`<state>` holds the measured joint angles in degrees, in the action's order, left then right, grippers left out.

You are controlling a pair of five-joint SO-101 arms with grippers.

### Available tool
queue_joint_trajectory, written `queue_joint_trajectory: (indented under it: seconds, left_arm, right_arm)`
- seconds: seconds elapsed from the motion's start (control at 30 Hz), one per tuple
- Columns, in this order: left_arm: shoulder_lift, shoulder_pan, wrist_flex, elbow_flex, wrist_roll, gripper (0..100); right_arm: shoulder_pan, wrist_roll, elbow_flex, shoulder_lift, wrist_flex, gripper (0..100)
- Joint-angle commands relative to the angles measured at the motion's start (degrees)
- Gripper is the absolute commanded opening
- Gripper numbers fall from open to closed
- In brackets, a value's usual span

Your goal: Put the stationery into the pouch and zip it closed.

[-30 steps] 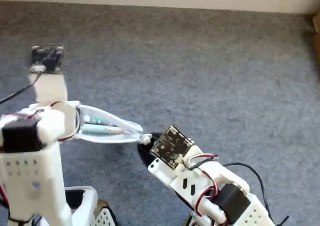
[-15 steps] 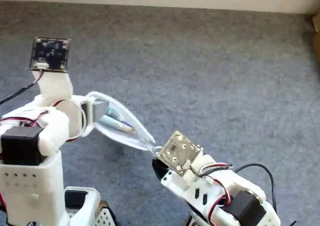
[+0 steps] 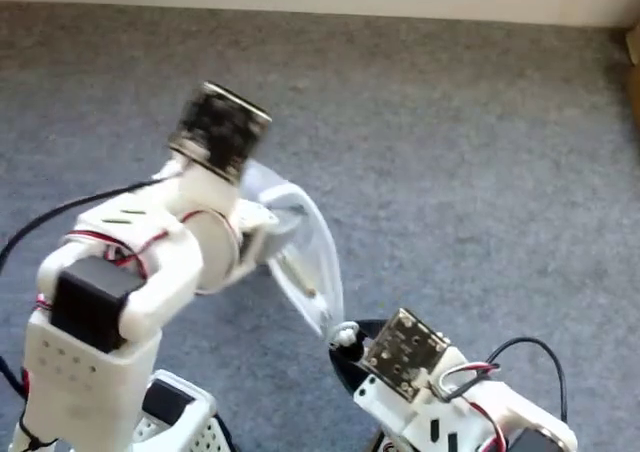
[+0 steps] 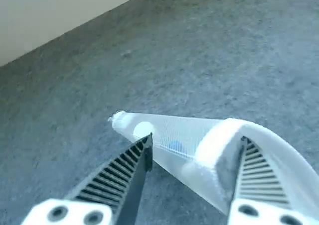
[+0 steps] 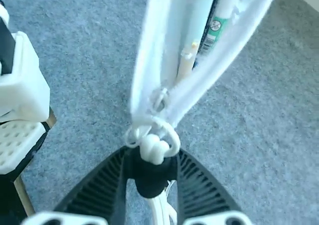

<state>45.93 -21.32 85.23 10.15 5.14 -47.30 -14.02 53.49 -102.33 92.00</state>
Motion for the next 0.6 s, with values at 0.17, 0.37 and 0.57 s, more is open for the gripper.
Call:
queue_joint_trajectory:
  seconds: [0.17,0.37,0.57]
  left_arm:
    - [-0.1,-11.1,-1.3,-1.7,6.1,27]
    - [0.0,-13.0,-1.1,-1.9,7.8,27]
    - [0.0,-13.1,-1.0,-5.1,7.6,27]
  right_arm:
    - [0.7,-0.3,-4.2,-2.9,2.1,0.3]
    - [0.7,-0.3,-7.3,-2.8,2.8,0.3]
    - [0.7,-0.3,-7.3,-2.8,2.6,0.3]
